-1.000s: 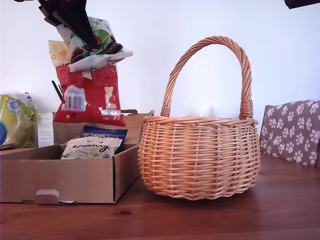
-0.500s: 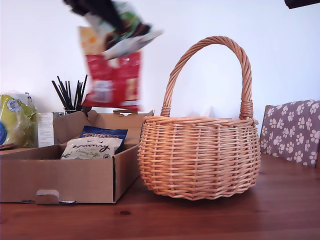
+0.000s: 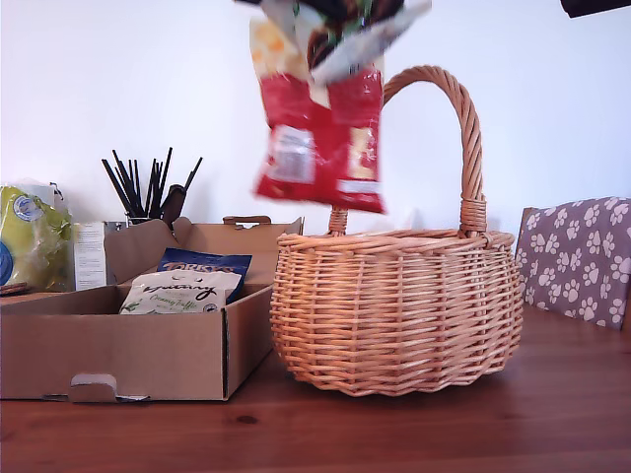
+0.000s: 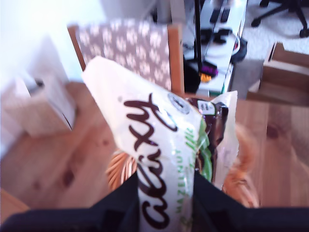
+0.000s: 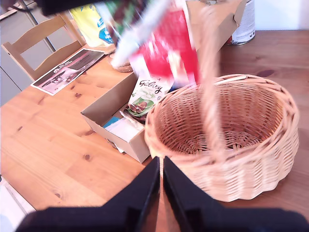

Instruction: Move the bags of Easter eggs from the cardboard box on the left into the woven basket on the right side.

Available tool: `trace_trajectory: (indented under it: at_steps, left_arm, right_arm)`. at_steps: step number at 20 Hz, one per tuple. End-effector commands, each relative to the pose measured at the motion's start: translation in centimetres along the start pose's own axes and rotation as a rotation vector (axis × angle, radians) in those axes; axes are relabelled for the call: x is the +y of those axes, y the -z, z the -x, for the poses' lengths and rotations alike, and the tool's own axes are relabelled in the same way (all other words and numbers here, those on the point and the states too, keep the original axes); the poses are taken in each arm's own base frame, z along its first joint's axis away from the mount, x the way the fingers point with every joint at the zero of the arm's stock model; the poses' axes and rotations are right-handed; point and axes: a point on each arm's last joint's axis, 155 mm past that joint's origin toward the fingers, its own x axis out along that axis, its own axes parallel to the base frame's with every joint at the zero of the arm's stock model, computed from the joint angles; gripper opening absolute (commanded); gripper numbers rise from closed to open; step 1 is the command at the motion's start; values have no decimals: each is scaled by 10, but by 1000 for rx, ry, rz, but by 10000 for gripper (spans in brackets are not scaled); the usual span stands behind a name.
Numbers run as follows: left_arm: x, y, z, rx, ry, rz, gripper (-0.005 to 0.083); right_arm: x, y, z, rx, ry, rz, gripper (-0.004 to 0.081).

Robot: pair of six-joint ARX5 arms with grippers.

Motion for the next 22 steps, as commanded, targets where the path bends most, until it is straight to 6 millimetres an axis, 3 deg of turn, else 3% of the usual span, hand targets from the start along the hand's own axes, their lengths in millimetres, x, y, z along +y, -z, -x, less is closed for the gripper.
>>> trace_trajectory:
  at_steps: [1, 7, 14, 16, 19, 20, 22]
  left_arm:
    - [-5, 6, -9, 12, 25, 25, 85]
    - [-11, 29, -39, 76, 65, 59, 85]
    - [-15, 75, -83, 189, 107, 127, 87]
    - [-15, 87, -90, 219, 114, 142, 93]
    - [-11, 86, -92, 215, 94, 133, 99]
    - [-9, 86, -92, 216, 81, 130, 131]
    - [-6, 88, -91, 224, 66, 129, 365]
  right_arm:
    - [2, -6, 2, -16, -4, 14, -13]
    - [2, -4, 2, -7, -4, 11, -13]
    - [2, -2, 2, -1, -3, 9, -13]
    - [2, -1, 2, 4, -2, 7, -13]
    - [2, -1, 2, 3, -2, 7, -13]
    - [2, -1, 2, 3, -2, 8, -13]
    - [2, -1, 2, 3, -2, 7, -13]
